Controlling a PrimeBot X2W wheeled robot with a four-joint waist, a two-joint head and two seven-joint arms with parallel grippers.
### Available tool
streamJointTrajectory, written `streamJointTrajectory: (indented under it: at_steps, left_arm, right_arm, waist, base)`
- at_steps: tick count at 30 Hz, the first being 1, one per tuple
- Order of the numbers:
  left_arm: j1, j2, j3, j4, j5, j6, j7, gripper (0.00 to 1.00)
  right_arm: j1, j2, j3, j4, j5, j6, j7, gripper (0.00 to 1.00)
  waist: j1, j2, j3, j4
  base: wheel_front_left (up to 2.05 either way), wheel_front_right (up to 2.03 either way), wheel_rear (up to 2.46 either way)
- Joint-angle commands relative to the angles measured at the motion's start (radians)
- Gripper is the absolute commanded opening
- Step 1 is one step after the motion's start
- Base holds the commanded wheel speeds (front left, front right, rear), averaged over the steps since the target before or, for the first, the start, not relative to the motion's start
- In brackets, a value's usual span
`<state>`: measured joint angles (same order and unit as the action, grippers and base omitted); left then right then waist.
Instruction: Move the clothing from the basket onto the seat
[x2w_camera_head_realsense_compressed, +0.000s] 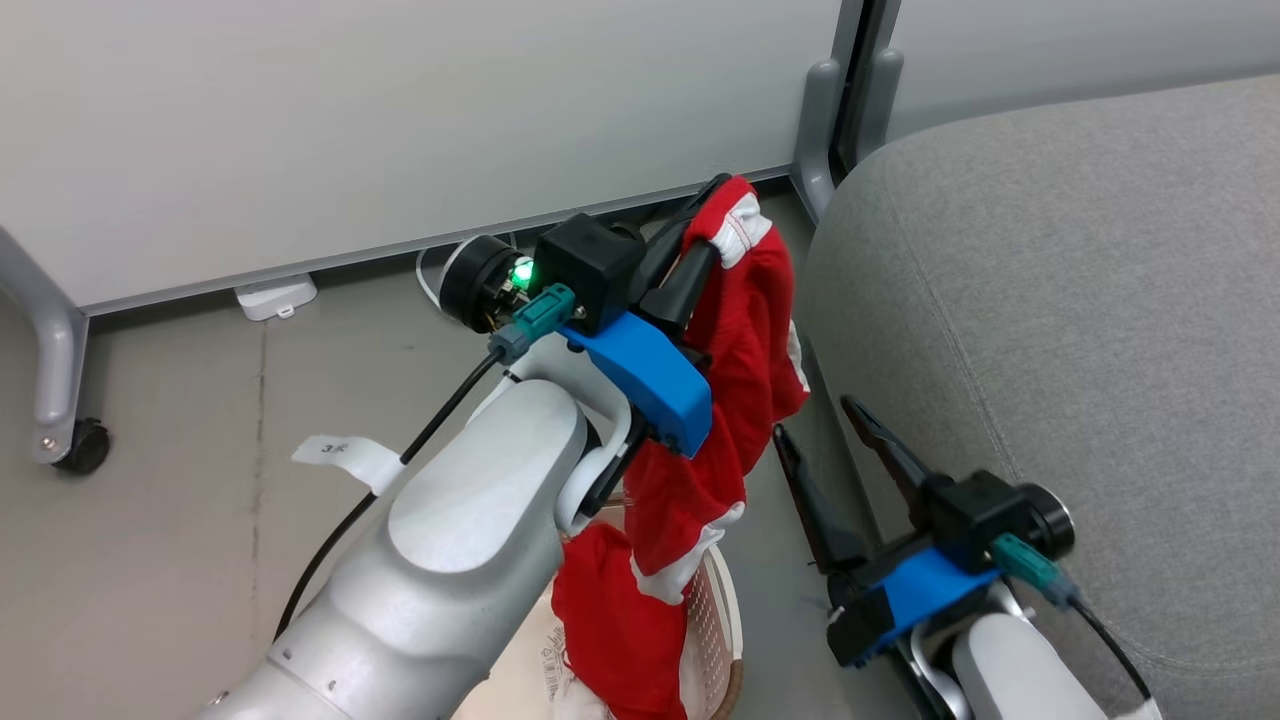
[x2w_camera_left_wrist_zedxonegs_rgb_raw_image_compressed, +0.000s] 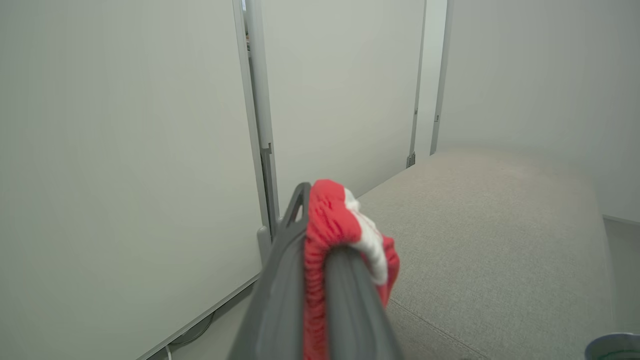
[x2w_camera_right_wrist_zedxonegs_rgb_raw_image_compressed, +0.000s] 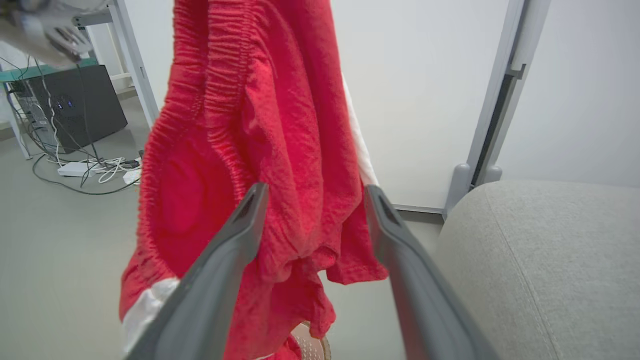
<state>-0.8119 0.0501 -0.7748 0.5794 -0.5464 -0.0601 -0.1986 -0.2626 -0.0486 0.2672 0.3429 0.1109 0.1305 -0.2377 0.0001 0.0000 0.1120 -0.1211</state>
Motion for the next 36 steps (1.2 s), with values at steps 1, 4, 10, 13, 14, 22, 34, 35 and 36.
streamJointTrajectory:
  at_steps: [1,4,10,13,14,22,34,35,36]
  left_arm:
    - [-0.017,0.0,-0.006,0.001,-0.009,0.007,-0.005,0.0]
    - [-0.021,0.001,-0.026,0.005,-0.021,0.008,-0.008,0.0]
    - [-0.031,0.001,-0.06,0.009,-0.049,0.015,-0.015,0.0]
    - [-0.037,0.0,-0.077,0.01,-0.063,0.018,-0.018,0.0]
    - [-0.038,0.001,-0.083,0.01,-0.069,0.018,-0.019,0.0]
    - [-0.038,0.0,-0.125,0.015,-0.098,0.026,-0.027,0.0]
    - [-0.04,0.001,-0.161,0.045,-0.135,0.034,-0.036,0.0]
    - [-0.04,0.0,-0.163,0.048,-0.139,0.034,-0.036,0.0]
    - [-0.041,0.001,-0.164,0.05,-0.14,0.035,-0.037,0.0]
  right_arm:
    - [-0.028,-0.003,0.012,0.014,0.01,0.0,0.008,1.0]
    - [-0.08,-0.003,0.046,0.056,0.025,0.0,0.029,1.0]
    - [-0.175,-0.002,0.095,0.151,0.043,0.0,0.061,1.0]
    - [-0.217,-0.002,0.117,0.201,0.062,0.0,0.069,1.0]
    - [-0.233,-0.002,0.126,0.217,0.069,0.0,0.071,1.0]
    - [-0.305,-0.002,0.201,0.317,0.112,0.0,0.078,0.29]
    - [-0.314,-0.002,0.254,0.389,0.173,0.0,0.041,0.0]
    - [-0.317,-0.003,0.253,0.392,0.172,0.0,0.039,0.0]
    - [-0.319,-0.003,0.252,0.395,0.172,0.0,0.036,0.0]
  waist:
    - [-0.0001,0.0,0.001,0.0]
    - [-0.0001,0.0,0.004,0.001]
    - [-0.0001,0.0,0.007,0.009]
    - [-0.0001,0.0,0.006,0.014]
    - [-0.0001,0.0,0.005,0.015]
    - [-0.0001,0.0,-0.006,0.019]
    - [-0.0001,0.0,-0.031,0.015]
    - [-0.0001,0.0,-0.033,0.014]
    - [-0.0001,0.0,-0.034,0.014]
  base:
    - [0.0,0.0,0.0]
    - [0.0,0.0,0.0]
    - [0.0,0.0,0.0]
    - [0.0,0.0,0.0]
    - [0.0,0.0,0.0]
    - [0.0,0.0,0.0]
    - [0.0,0.0,0.0]
    - [0.0,0.0,0.0]
    - [0.0,0.0,0.0]
